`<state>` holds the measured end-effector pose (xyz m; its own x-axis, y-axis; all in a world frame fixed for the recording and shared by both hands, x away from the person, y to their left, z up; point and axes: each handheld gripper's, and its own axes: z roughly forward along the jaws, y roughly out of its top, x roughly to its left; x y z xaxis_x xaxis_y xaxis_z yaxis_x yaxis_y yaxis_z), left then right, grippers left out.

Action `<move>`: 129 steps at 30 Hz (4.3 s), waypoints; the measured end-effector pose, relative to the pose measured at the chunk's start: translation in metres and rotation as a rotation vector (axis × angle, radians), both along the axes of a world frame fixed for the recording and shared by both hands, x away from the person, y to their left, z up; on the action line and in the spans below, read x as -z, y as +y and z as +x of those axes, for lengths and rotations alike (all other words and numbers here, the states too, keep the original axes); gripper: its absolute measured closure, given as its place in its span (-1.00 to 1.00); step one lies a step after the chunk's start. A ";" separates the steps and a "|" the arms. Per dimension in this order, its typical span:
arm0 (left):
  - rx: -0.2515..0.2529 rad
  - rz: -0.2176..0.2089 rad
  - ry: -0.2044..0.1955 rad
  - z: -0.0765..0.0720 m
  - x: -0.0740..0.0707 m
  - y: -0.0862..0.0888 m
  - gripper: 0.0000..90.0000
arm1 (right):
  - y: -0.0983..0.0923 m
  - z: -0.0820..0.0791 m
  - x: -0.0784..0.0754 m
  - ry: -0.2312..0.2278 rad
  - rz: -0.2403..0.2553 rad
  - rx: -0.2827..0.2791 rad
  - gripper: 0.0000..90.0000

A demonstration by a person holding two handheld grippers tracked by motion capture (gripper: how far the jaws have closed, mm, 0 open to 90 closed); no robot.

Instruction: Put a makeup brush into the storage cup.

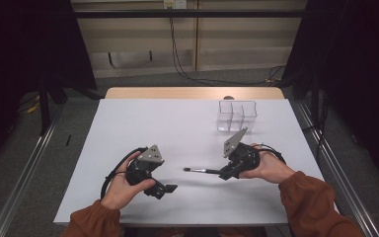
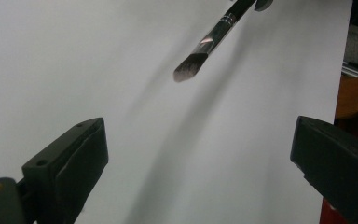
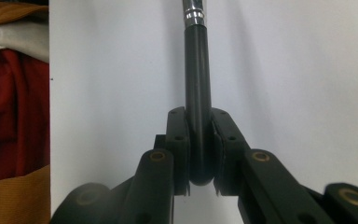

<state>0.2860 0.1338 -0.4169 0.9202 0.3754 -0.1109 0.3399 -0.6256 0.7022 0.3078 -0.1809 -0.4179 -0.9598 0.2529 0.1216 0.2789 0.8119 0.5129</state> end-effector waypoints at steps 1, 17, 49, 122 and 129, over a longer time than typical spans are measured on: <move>-0.012 -0.013 0.000 -0.002 0.001 0.001 -0.91 | -0.002 -0.002 0.000 -0.003 0.009 0.009 0.78; -0.053 -0.035 -0.004 -0.002 0.007 0.013 -0.91 | -0.013 -0.018 0.014 -0.019 0.153 0.097 0.78; -0.095 -0.072 -0.024 -0.002 0.010 0.017 -0.91 | -0.011 -0.025 0.027 -0.168 0.478 0.232 0.78; -0.026 -0.486 -0.148 0.005 -0.002 -0.053 -0.81 | -0.007 -0.034 0.017 -0.223 0.646 0.215 0.78; -0.047 -0.510 -0.145 0.009 -0.003 -0.050 -0.52 | -0.007 -0.034 0.019 -0.221 0.643 0.214 0.78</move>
<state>0.2954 0.0841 -0.4136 0.9232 0.3482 -0.1628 0.2359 -0.1790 0.9552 0.2738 -0.1882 -0.4365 -0.9164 0.3824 0.1182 0.2325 0.2681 0.9349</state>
